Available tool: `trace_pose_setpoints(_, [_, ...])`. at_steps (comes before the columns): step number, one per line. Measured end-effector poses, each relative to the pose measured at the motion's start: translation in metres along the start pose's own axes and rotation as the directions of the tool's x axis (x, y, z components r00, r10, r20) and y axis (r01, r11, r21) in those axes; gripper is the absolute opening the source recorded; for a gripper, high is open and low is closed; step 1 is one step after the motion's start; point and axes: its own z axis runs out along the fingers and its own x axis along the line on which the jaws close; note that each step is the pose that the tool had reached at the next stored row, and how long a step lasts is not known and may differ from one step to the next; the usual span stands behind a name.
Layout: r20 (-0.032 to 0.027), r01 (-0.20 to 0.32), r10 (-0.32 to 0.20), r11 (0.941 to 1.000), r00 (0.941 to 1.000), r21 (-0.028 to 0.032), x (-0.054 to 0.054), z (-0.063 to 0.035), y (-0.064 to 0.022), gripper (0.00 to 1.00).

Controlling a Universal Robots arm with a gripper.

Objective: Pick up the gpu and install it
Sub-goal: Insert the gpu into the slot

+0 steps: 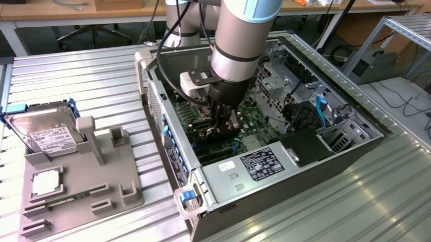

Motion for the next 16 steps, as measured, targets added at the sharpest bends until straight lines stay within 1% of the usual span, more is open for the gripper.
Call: trace_pose_setpoints(16, [0.0004,0.0,0.0,1.0,1.0,0.0006,0.0001,0.0008,0.0043,0.26])
